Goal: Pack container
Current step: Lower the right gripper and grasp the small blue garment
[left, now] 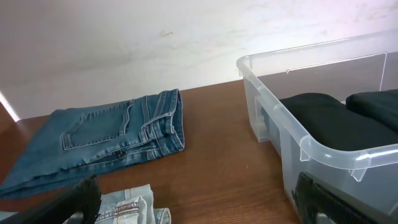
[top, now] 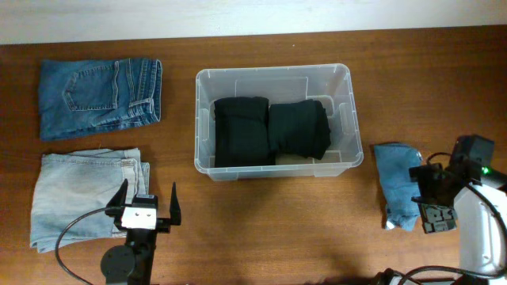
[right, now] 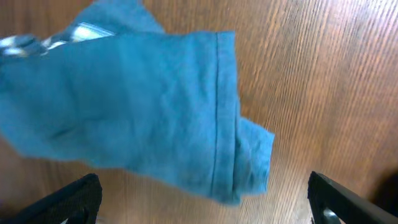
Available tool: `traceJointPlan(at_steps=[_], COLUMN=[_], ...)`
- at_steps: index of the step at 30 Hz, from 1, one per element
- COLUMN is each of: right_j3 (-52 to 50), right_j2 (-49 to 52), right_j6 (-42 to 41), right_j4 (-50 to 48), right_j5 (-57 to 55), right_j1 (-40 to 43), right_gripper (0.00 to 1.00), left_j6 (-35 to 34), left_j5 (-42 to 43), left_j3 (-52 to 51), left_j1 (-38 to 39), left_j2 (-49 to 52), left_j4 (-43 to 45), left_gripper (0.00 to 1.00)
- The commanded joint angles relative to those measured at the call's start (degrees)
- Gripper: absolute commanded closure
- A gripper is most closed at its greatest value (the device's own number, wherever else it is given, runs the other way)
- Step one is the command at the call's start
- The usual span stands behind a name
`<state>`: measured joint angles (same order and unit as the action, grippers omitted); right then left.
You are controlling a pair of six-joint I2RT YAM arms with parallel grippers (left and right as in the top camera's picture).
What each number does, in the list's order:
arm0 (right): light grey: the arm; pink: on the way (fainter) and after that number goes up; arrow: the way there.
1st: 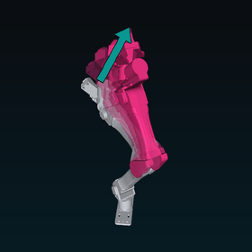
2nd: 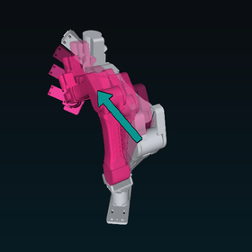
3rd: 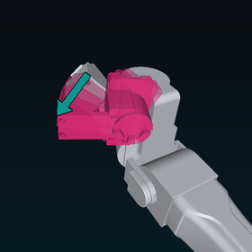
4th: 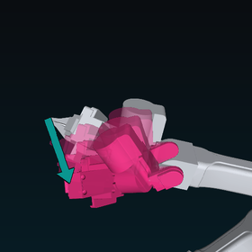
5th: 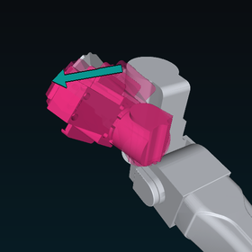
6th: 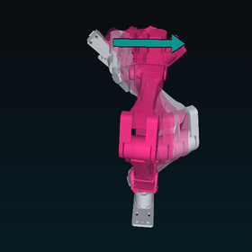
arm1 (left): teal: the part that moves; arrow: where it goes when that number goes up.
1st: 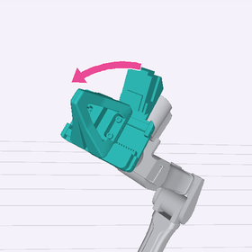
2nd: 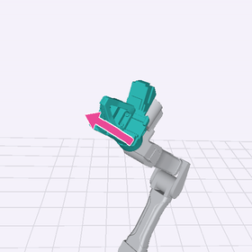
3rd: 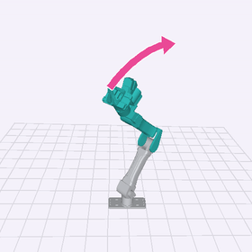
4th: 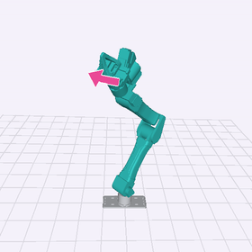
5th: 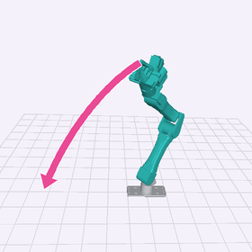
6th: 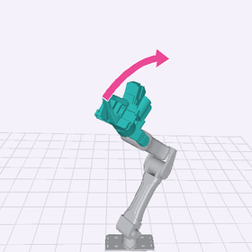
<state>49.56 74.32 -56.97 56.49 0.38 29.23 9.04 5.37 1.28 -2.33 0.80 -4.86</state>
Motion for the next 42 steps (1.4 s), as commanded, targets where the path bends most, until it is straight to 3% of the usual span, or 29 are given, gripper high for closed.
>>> traceJointPlan(at_steps=[1,19,32,42], right_j3=[-3.3,-4.4,-4.4,-4.4], right_j2=[1.9,16.0,18.1,18.1], right_j6=[-0.5,2.7,2.7,2.7], right_j4=[-2.5,-15.2,-20.5,-22.7], right_j5=[1.2,4.8,5.5,5.5], right_j1=[1.4,1.3,1.3,1.3], right_gripper=[0.02,0.01,0.01,0.46], left_j6=[0.7,0.8,0.8,0.8], left_j5=[-0.2,-0.2,-0.2,-0.2], left_j3=[-0.4,-0.4,-0.4,-0.4], left_j1=[-0.2,-0.2,-0.2,-0.2], left_j2=[-0.4,-0.4,-0.4,-0.4], left_j4=[0.1,0.1,0.1,0.1], left_gripper=[0.01,0.01,0.0,0.0])
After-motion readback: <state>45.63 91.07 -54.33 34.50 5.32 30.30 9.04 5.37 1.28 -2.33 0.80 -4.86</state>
